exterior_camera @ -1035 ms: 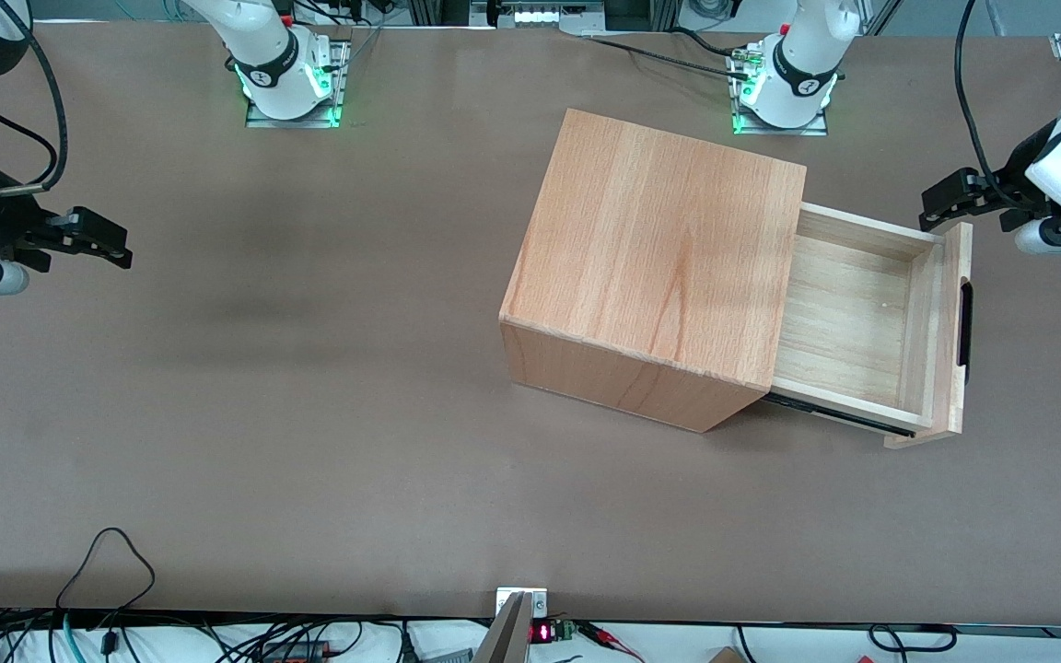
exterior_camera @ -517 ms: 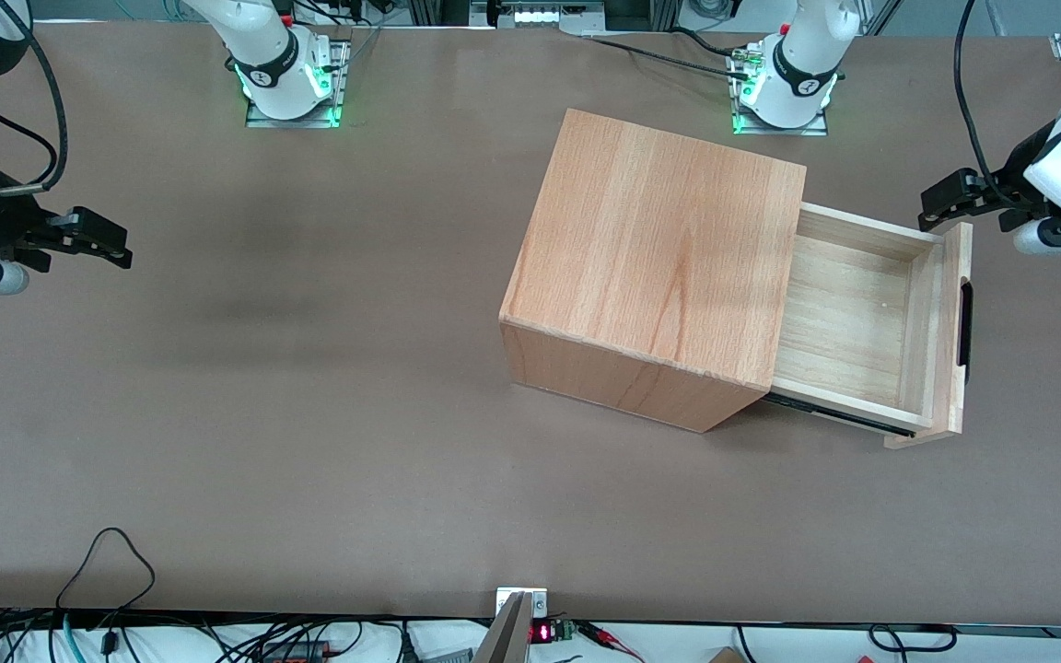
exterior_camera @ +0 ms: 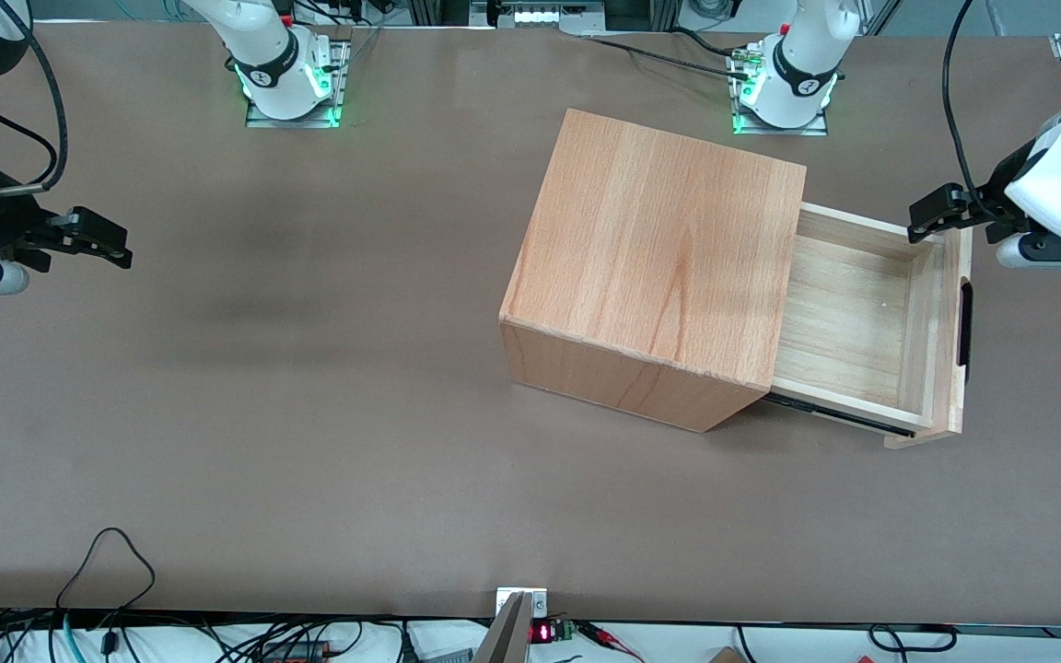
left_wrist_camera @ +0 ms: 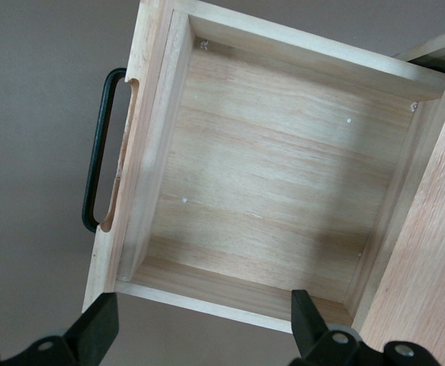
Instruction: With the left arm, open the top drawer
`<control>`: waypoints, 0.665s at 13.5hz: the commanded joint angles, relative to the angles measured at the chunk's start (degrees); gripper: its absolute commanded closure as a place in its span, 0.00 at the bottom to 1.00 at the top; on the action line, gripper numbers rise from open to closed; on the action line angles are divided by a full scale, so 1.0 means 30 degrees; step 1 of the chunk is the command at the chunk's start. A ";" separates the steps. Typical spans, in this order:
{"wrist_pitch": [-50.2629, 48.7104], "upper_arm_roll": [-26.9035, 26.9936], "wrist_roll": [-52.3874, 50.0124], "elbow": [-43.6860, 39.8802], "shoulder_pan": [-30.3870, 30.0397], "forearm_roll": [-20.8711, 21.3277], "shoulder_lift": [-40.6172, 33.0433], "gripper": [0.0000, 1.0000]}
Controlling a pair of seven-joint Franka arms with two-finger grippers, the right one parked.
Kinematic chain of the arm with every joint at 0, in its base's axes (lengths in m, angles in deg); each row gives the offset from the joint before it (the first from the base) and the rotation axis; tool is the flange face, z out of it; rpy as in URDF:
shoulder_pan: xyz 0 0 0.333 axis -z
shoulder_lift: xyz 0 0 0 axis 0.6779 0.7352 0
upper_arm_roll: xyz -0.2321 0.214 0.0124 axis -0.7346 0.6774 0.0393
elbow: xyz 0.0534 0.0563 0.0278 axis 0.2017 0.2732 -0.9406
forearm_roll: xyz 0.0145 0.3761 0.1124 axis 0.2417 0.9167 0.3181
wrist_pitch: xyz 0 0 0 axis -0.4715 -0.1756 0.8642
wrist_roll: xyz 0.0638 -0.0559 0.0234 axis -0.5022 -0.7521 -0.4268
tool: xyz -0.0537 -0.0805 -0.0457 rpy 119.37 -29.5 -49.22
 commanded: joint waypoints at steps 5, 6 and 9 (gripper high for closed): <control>0.0182 -0.0365 0.0190 0.0563 0.0005 -0.0063 -0.0967 0.00; 0.0211 -0.0336 0.0306 0.0563 -0.0199 -0.0034 -0.0968 0.00; 0.0123 -0.0394 0.0307 0.0534 -0.0318 0.0025 -0.1027 0.00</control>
